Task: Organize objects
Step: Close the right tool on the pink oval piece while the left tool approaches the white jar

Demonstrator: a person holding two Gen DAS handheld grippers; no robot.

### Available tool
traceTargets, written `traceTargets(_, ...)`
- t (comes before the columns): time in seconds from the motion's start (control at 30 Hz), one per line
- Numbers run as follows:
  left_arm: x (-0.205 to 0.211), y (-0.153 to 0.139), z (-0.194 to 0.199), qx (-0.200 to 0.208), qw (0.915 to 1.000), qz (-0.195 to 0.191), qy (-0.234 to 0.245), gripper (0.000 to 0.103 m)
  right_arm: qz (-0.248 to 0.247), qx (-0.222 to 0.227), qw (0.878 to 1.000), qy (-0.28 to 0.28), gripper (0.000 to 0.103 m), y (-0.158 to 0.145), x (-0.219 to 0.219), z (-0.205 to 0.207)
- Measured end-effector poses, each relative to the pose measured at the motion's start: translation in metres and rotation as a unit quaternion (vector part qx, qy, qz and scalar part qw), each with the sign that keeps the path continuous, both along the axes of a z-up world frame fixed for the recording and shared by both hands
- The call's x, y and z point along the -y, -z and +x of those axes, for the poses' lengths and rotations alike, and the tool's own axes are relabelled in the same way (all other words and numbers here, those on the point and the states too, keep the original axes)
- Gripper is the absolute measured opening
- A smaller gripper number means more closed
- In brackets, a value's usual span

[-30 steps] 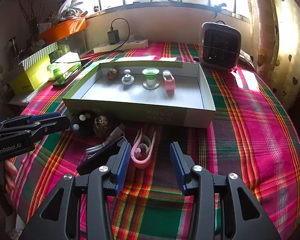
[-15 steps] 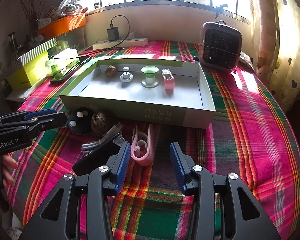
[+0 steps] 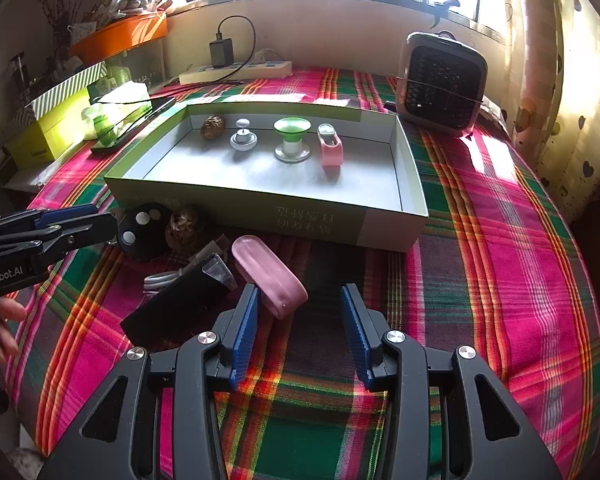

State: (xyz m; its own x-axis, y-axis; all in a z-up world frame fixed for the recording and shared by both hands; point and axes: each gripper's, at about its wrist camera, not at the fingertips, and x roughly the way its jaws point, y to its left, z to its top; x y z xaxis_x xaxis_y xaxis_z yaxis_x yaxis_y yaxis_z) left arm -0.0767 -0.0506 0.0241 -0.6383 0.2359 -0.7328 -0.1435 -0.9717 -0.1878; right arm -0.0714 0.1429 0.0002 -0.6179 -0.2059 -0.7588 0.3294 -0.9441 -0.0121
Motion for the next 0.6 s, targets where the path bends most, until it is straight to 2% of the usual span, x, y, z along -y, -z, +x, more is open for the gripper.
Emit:
traceTargets(0.33,0.003,0.004,-0.004,0.009,0.9999,-0.005,-0.004,0.043,0.006,0.014,0.999,-0.038,0.043,0.004,0.005,-0.012)
traceTargets(0.6,0.002,0.009,-0.011,0.018,0.9998,-0.011,-0.001,0.043,0.006,0.012,0.999,-0.041,0.043,0.004,0.005,-0.016)
